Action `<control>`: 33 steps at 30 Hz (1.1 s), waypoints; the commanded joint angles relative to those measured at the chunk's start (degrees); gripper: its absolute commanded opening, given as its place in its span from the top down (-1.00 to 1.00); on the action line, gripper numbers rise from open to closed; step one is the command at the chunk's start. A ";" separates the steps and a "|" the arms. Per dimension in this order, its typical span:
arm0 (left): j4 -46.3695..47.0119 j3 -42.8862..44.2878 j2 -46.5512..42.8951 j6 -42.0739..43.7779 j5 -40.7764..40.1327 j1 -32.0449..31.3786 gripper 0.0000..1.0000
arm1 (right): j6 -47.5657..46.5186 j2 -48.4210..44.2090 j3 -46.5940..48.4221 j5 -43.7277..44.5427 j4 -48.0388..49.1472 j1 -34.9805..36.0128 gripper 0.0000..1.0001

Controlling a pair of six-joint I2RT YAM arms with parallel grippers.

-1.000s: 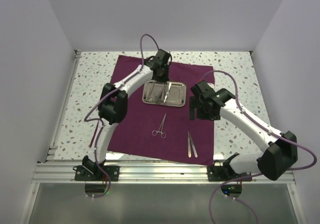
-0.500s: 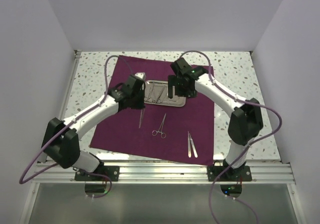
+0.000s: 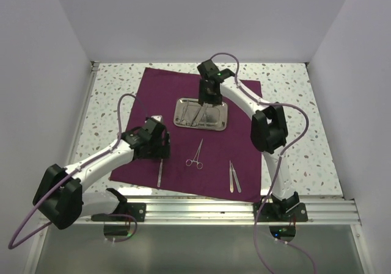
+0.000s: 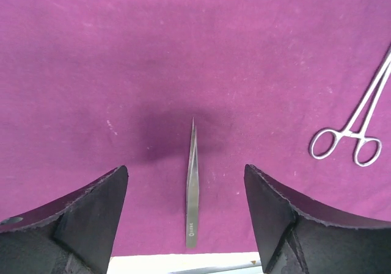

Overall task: Open and lay out the surgical kit
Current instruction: Place the medical item in the surgical kit, then pick up the medical item from the container.

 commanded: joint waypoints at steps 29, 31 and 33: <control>-3.16 8.21 -0.01 2.59 -3.60 0.47 -0.57 | 2.64 5.68 -2.79 5.80 -0.67 2.95 0.04; -3.25 8.21 -0.18 2.68 -3.60 0.64 -0.57 | 2.55 7.08 -2.35 6.06 -0.76 2.94 0.06; -3.34 8.21 -0.27 2.77 -3.60 0.82 -0.57 | 2.64 8.31 -1.30 6.24 -1.37 3.03 0.09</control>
